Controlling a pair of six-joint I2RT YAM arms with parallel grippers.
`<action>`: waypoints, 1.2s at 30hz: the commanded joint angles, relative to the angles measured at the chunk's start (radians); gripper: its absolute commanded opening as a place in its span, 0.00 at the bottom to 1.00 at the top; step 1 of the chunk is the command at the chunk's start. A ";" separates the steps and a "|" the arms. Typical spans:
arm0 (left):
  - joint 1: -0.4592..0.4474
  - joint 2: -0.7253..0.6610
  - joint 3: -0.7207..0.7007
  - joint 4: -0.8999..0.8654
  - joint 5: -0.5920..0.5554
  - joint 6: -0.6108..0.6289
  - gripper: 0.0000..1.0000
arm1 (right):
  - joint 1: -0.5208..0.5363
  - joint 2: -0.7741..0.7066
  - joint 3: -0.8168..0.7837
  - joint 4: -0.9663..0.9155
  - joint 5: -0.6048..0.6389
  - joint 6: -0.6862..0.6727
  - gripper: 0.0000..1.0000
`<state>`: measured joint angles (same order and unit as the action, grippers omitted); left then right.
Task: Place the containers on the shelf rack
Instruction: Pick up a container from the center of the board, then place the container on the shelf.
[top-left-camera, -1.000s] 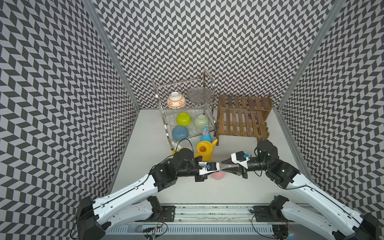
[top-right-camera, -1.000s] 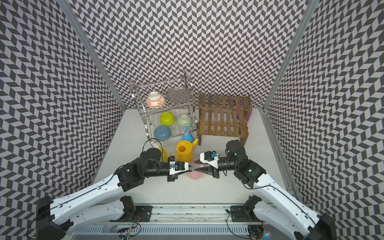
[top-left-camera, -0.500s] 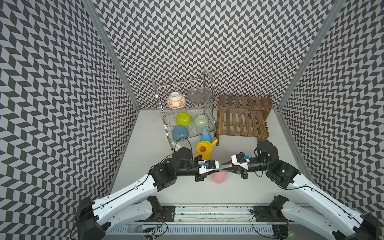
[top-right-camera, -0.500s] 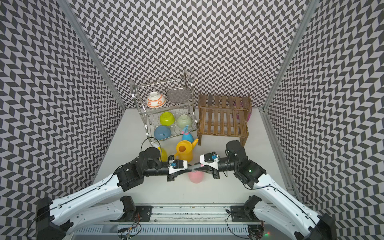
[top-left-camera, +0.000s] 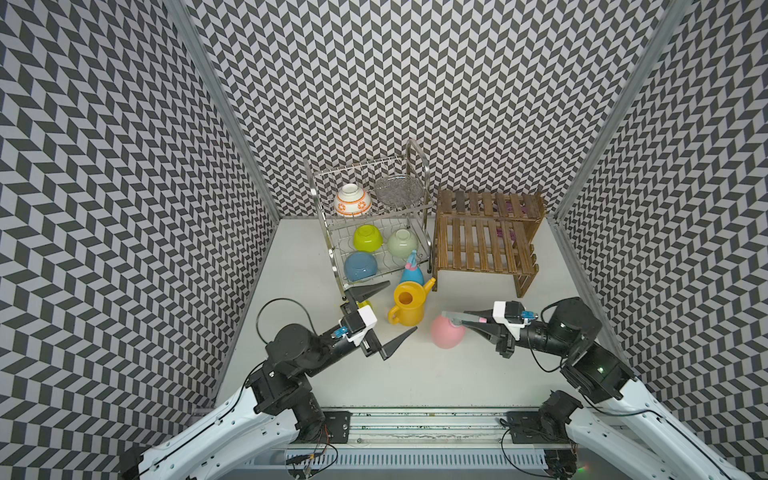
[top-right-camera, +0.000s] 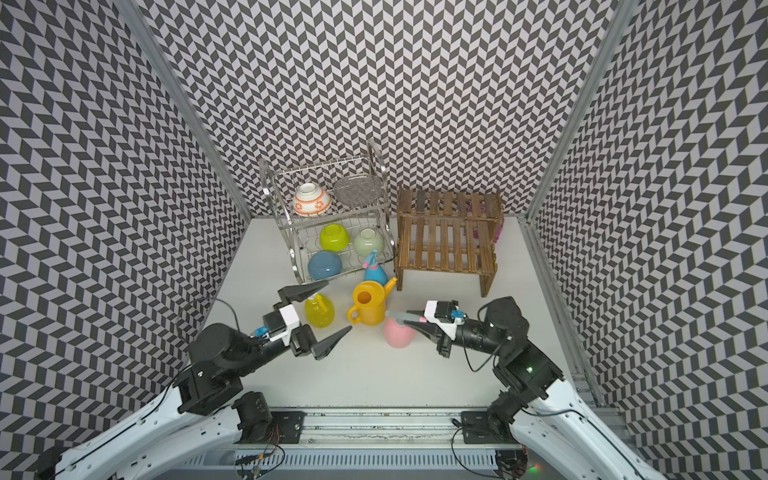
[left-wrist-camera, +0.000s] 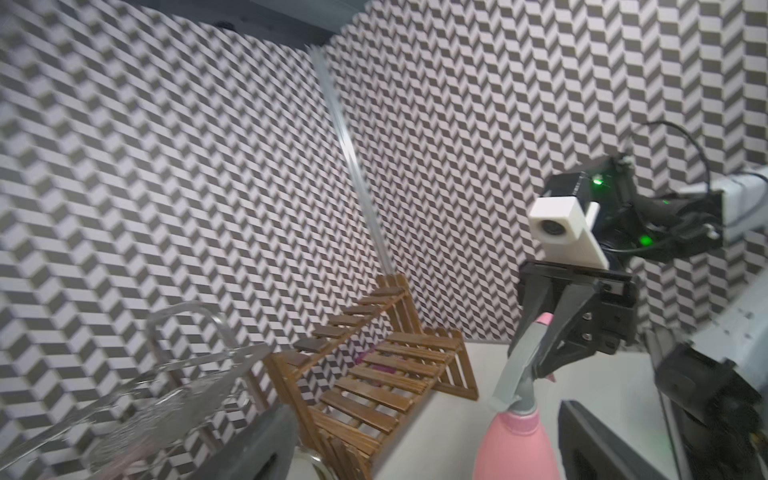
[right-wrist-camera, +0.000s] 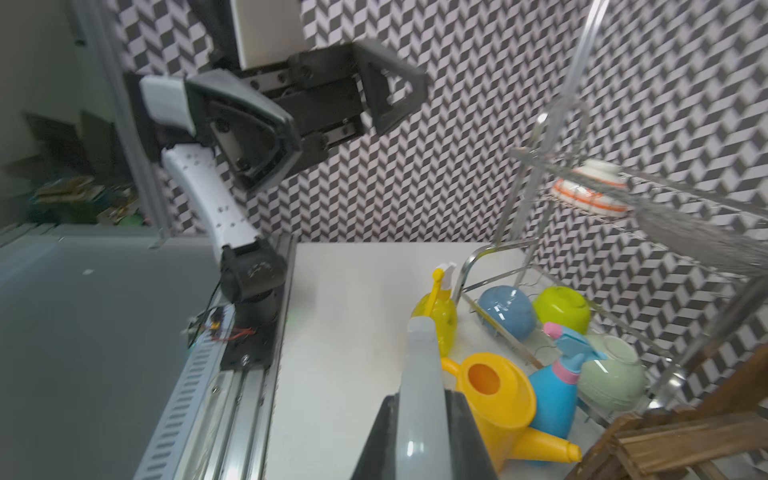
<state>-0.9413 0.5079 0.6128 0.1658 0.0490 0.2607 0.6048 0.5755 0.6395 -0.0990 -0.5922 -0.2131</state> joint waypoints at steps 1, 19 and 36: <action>0.010 -0.027 -0.066 0.104 -0.266 -0.111 1.00 | -0.023 -0.067 -0.006 0.192 0.215 0.193 0.00; 0.015 0.104 -0.091 0.028 -0.206 -0.249 1.00 | -0.153 0.544 0.681 -0.001 0.789 0.386 0.00; 0.015 0.046 -0.107 -0.008 -0.250 -0.212 1.00 | -0.143 1.158 1.434 -0.220 0.889 0.220 0.07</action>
<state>-0.9321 0.5606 0.5171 0.1730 -0.1902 0.0330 0.4561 1.6882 1.9781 -0.3027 0.2665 0.0444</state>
